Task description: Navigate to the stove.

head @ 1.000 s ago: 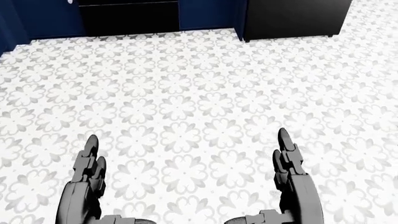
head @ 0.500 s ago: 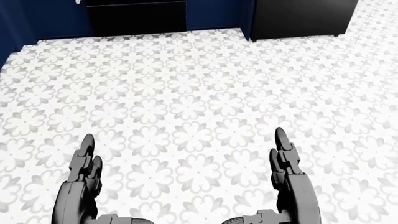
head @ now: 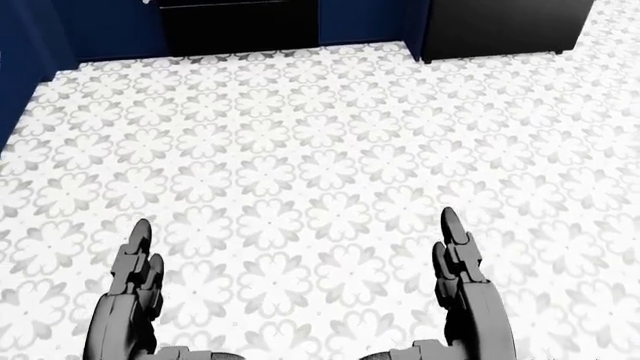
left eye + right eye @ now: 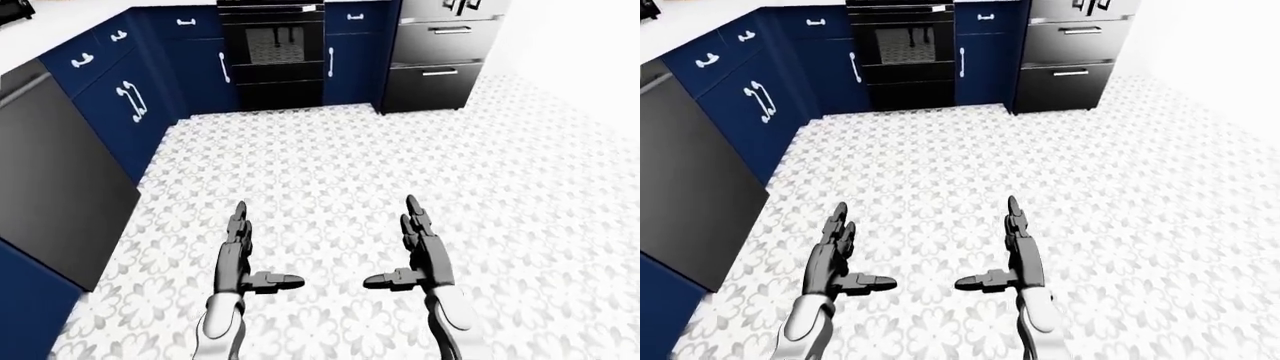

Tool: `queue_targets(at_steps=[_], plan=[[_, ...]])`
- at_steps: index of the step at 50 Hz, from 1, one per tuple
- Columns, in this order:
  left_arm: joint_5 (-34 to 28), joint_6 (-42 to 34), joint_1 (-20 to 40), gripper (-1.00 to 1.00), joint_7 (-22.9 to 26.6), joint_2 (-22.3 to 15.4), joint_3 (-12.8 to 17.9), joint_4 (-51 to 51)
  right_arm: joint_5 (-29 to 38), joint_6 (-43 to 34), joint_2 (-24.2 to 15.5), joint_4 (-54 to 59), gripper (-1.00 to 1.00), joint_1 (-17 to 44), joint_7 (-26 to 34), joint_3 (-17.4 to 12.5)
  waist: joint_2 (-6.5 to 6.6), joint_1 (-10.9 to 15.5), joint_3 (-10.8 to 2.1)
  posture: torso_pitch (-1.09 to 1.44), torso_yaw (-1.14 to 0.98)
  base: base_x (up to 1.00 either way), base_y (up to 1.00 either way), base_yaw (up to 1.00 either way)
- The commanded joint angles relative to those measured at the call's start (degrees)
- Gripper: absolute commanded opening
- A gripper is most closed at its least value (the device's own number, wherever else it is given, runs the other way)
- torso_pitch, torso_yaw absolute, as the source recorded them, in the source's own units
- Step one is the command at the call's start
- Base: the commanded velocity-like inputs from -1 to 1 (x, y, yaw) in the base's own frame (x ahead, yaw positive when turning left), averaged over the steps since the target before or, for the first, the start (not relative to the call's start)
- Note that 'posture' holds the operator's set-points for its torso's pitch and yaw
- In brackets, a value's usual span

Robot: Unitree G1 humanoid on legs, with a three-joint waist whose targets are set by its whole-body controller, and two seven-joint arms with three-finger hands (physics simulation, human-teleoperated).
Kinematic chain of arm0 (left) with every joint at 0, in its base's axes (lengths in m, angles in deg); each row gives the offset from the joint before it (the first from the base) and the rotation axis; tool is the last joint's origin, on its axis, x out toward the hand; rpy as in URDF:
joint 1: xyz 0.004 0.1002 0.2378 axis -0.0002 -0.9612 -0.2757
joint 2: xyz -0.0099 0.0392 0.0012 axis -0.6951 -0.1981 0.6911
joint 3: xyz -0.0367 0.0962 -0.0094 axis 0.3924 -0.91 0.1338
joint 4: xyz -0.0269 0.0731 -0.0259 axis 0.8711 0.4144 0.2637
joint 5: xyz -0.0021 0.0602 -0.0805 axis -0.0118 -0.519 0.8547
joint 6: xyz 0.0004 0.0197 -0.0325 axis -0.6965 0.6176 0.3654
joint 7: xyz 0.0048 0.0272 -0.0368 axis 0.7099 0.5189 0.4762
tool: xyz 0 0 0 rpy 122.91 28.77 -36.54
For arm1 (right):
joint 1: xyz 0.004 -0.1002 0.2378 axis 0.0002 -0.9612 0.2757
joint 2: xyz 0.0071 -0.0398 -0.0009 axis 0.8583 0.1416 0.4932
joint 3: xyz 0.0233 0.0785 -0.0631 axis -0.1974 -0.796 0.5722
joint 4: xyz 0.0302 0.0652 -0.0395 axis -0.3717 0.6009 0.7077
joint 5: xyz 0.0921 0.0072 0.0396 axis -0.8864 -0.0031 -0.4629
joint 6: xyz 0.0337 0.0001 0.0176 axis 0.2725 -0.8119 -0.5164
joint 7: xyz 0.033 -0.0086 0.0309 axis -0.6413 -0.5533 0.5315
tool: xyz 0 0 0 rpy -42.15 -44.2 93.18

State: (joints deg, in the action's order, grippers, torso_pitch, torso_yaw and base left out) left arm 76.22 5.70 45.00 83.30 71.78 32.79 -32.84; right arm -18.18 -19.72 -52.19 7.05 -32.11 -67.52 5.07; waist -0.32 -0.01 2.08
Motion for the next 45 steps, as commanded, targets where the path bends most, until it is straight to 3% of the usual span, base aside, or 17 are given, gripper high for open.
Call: queue_targets(at_steps=[1, 4, 6, 8, 9, 12, 17, 20, 21, 22, 30, 33, 35, 36, 37, 40, 45], plan=[[0.13, 1.83, 1.11, 1.0, 0.23, 0.04, -0.23, -2.47, -0.24, 1.81, -0.23, -2.38, 1.0, 0.92, -0.18, -0.2, 0.1, -0.1, -0.77, 0.0, 0.0, 0.0, 0.33, 0.0], [0.13, 1.83, 1.11, 1.0, 0.23, 0.04, -0.23, -2.47, -0.3, 1.99, -0.2, -2.21, 1.0, 0.99, -0.08, -0.15, -1.65, -0.21, -0.69, 0.0, 0.0, 0.0, 0.33, 0.0], [0.13, 1.83, 1.11, 1.0, 0.23, 0.04, -0.23, -2.47, -0.3, 2.42, -0.25, -1.7, 1.0, 1.08, -0.02, -0.19, -3.84, -0.34, -1.08, 0.0, 0.0, 0.0, 0.33, 0.0], [0.13, 1.83, 1.11, 1.0, 0.23, 0.04, -0.23, -2.47, -0.29, 1.95, -0.19, -2.21, 1.0, 1.04, -0.1, -0.1, -2.21, -1.0, -1.06, 0.0, 0.0, 0.0, 0.32, 0.0], [0.13, 1.83, 1.11, 1.0, 0.23, 0.04, -0.23, -2.47, -0.41, 1.45, -0.19, -2.73, 1.0, 0.96, -0.15, -0.16, -2.91, -0.66, -1.0, 0.0, 0.0, 0.0, 0.32, 0.0], [0.13, 1.83, 1.11, 1.0, 0.23, 0.04, -0.23, -2.47, -0.59, 1.57, -0.23, -2.45, 1.0, 1.07, 0.03, -0.21, -2.69, -0.75, -1.62, 0.0, 0.0, 0.0, 0.33, 0.0], [0.13, 1.83, 1.11, 1.0, 0.23, 0.04, -0.23, -2.47, -0.88, 2.04, -0.36, -1.6, 1.0, 1.55, 0.31, -0.43, 1.12, -0.93, -0.76, 0.0, 0.0, 0.0, 0.33, 0.0], [0.13, 1.83, 1.11, 1.0, 0.23, 0.04, -0.23, -2.47, -0.4, 2.44, -0.24, -1.38, 1.0, 1.28, 0.15, -0.06, 6.57, -0.5, -1.54, 0.0, 0.0, 0.0, 0.33, 0.0], [0.13, 1.83, 1.11, 1.0, 0.23, 0.04, -0.23, -2.47, -0.1, 2.03, -0.22, -2.19, 1.0, 1.08, -0.09, 0.04, 3.52, -0.21, -1.07, 0.0, 0.0, 0.0, 0.32, 0.0], [0.13, 1.83, 1.11, 1.0, 0.23, 0.04, -0.23, -2.47, -0.5, 1.82, -0.3, -2.12, 1.0, 1.34, 0.01, -0.27, 4.16, -0.49, -1.14, 0.0, 0.0, 0.0, 0.32, 0.0], [0.13, 1.83, 1.11, 1.0, 0.23, 0.04, -0.23, -2.47, -0.21, 2.34, -0.28, -1.83, 1.0, 1.17, -0.01, -0.13, -0.23, -0.13, -0.83, 0.0, 0.0, 0.0, 0.32, 0.0], [0.13, 1.83, 1.11, 1.0, 0.23, 0.04, -0.23, -2.47, 0.07, 2.61, -0.22, -1.61, 1.0, 1.14, -0.09, 0.05, -2.32, -0.23, -0.86, 0.0, 0.0, 0.0, 0.29, 0.0], [0.13, 1.83, 1.11, 1.0, 0.23, 0.04, -0.23, -2.47, 0.13, 2.47, -0.19, -2.0, 1.0, 0.93, -0.17, 0.08, -5.0, -0.42, -1.77, 0.0, 0.0, 0.0, 0.27, 0.0], [0.13, 1.83, 1.11, 1.0, 0.23, 0.04, -0.23, -2.47, 0.03, 2.92, -0.21, -1.36, 1.0, 1.1, -0.1, -0.02, -1.8, -1.07, -1.09, 0.0, 0.0, 0.0, 0.27, 0.0], [0.13, 1.83, 1.11, 1.0, 0.23, 0.04, -0.23, -2.47, -0.04, 3.03, -0.24, -1.05, 1.0, 1.32, -0.08, -0.11, -3.13, -0.63, -1.22, 0.0, 0.0, 0.0, 0.19, 0.0], [0.13, 1.83, 1.11, 1.0, 0.23, 0.04, -0.23, -2.47, -0.21, 2.01, -0.22, -1.94, 1.0, 1.35, -0.19, -0.12, -2.25, -0.55, -1.79, 0.0, 0.0, 0.0, 0.18, 0.0], [0.13, 1.83, 1.11, 1.0, 0.23, 0.04, -0.23, -2.47, 0.33, 2.43, -0.21, -2.05, 1.0, 1.09, -0.32, 0.09, 2.32, -0.61, -0.69, 0.0, 0.0, 0.0, 0.18, 0.0]])
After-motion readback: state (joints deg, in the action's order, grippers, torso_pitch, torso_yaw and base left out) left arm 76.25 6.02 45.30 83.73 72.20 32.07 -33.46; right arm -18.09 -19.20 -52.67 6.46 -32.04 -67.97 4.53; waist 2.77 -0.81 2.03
